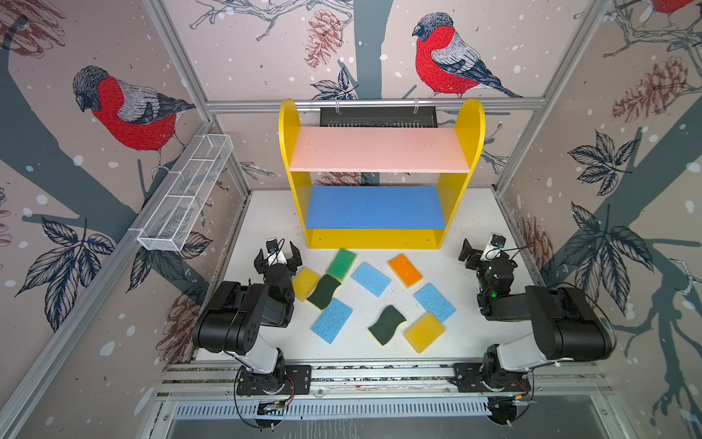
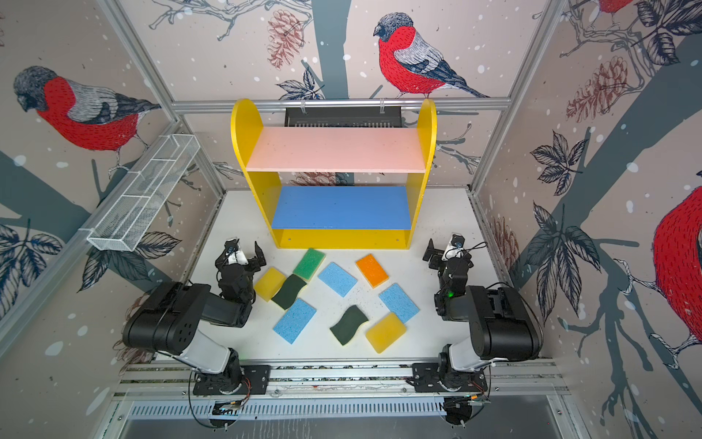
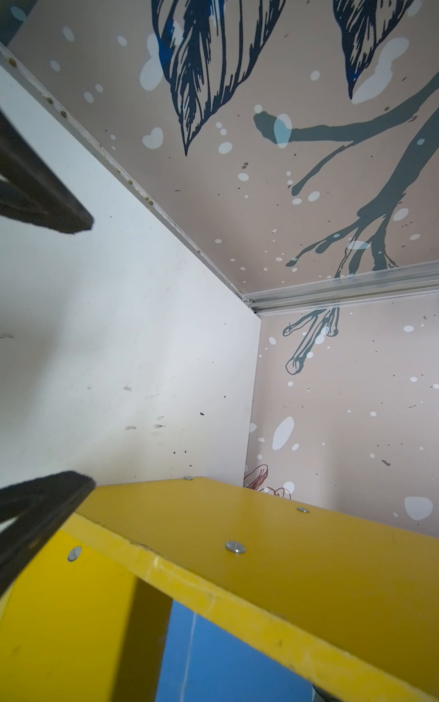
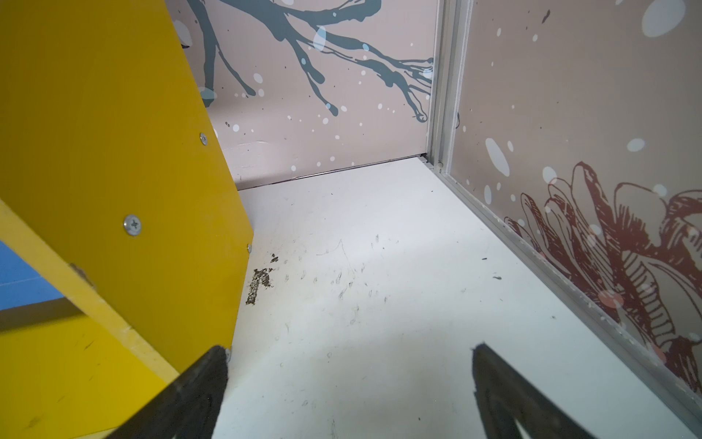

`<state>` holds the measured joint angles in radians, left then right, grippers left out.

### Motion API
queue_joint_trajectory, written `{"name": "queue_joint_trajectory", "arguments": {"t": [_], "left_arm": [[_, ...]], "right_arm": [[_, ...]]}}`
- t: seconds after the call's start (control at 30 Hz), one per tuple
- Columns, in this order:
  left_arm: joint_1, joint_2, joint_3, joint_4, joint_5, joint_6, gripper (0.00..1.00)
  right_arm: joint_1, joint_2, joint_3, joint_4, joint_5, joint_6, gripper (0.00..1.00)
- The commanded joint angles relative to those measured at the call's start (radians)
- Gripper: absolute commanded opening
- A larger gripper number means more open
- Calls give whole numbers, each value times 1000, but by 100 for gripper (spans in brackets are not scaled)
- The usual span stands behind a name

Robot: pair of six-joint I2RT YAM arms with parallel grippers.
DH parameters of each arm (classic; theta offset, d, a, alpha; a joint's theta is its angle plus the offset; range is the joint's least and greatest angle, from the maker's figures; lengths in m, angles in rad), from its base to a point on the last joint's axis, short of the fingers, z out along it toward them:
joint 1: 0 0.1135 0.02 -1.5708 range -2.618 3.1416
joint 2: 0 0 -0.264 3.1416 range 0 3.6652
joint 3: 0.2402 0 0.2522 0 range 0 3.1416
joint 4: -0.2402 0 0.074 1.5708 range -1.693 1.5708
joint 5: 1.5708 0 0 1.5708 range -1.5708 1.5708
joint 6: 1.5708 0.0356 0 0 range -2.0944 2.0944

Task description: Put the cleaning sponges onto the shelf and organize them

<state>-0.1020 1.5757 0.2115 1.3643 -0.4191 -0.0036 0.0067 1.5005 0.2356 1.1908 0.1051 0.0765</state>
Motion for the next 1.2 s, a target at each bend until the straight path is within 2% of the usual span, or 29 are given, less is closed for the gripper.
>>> {"name": "queue_joint_trajectory", "arguments": {"t": [0.0, 0.27, 0.33, 0.47, 0.6, 0.7, 0.8, 0.87, 0.97, 1.0, 1.17], "left_arm": [[1, -2, 1, 13, 5, -5, 98], [-9, -16, -5, 16, -9, 6, 98], [-18, -53, -3, -16, -5, 20, 98], [-41, -133, 40, -155, -46, 35, 98], [-73, -177, 137, -341, -134, 40, 98], [-81, -214, 231, -539, -170, -29, 98], [-86, -263, 282, -680, -176, -101, 98], [-88, -301, 292, -745, -170, -145, 98], [-90, -348, 295, -819, -161, -231, 98], [-89, -371, 288, -835, -125, -249, 98], [-96, -474, 235, -856, -9, -354, 98]], "right_arm": [[-1, -2, 1, 0, -3, -1, 100], [-1, -5, -2, 2, -2, -1, 100], [-3, -12, 18, -23, 40, 19, 100], [-34, -74, 184, -370, 15, 49, 100], [-13, -123, 250, -502, 66, 71, 100], [30, -184, 257, -555, 118, 59, 100], [103, -243, 266, -626, 225, 39, 100], [143, -315, 263, -671, 318, 85, 100], [154, -405, 255, -757, 286, 221, 100], [163, -435, 252, -786, 275, 249, 100], [257, -543, 284, -974, 301, 285, 100]]}}
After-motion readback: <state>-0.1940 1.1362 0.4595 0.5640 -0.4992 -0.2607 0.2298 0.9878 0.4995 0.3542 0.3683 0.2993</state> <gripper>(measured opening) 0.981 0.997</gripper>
